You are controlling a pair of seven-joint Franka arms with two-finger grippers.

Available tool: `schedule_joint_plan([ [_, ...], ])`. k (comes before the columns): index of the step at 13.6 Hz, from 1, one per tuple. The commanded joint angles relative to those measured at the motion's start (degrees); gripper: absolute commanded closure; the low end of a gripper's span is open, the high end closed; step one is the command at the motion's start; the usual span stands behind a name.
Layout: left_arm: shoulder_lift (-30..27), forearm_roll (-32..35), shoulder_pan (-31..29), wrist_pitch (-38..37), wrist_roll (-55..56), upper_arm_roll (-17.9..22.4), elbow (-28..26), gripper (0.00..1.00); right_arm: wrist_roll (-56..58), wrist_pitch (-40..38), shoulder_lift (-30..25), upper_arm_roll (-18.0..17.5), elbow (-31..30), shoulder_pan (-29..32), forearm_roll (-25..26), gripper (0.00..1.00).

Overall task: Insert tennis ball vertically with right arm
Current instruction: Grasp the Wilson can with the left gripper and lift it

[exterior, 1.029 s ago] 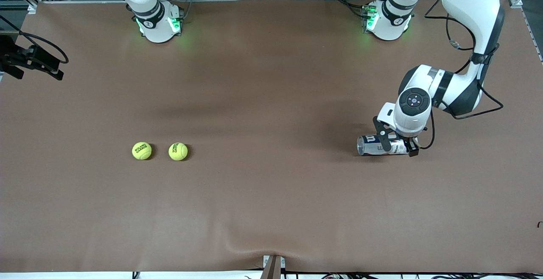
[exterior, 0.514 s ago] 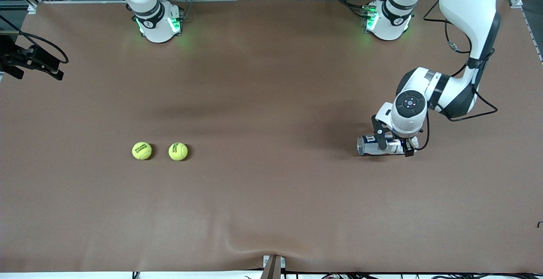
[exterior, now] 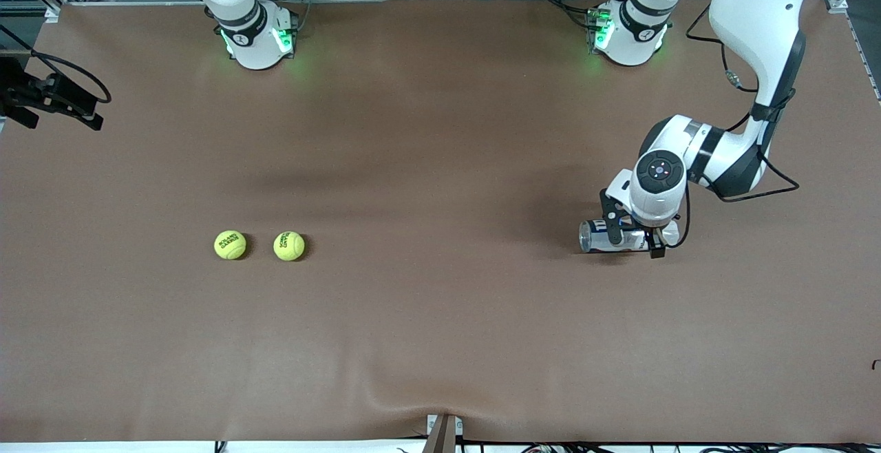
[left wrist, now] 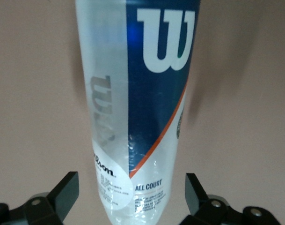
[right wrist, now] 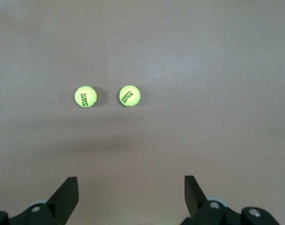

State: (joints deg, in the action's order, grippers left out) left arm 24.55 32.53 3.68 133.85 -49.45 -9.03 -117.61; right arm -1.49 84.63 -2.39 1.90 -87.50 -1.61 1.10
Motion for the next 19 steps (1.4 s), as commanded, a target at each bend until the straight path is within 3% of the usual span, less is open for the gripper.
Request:
schedule_joint_plan([
  [1,1.11,2.18,-1.92,2.72,-1.61,-0.28,-0.16,0.0,0.0,-0.52,0.28,-0.76,0.75,0.82,0.22,0.0],
  [7,2.61,3.41,-2.18,3.7,-1.96,-0.28,0.19,0.0,0.0,-0.52,0.37,-0.85,0.75,0.91,0.13,0.0],
  [10,2.78,7.36,-1.39,3.7,-0.91,-0.28,0.19,0.0,0.0,-0.52,0.37,-0.85,0.75,0.82,0.13,0.0],
  [19,5.16,7.63,-2.18,3.7,-0.56,-0.28,0.81,0.0,0.0,-0.6,0.28,-0.85,0.75,0.91,0.13,0.0],
])
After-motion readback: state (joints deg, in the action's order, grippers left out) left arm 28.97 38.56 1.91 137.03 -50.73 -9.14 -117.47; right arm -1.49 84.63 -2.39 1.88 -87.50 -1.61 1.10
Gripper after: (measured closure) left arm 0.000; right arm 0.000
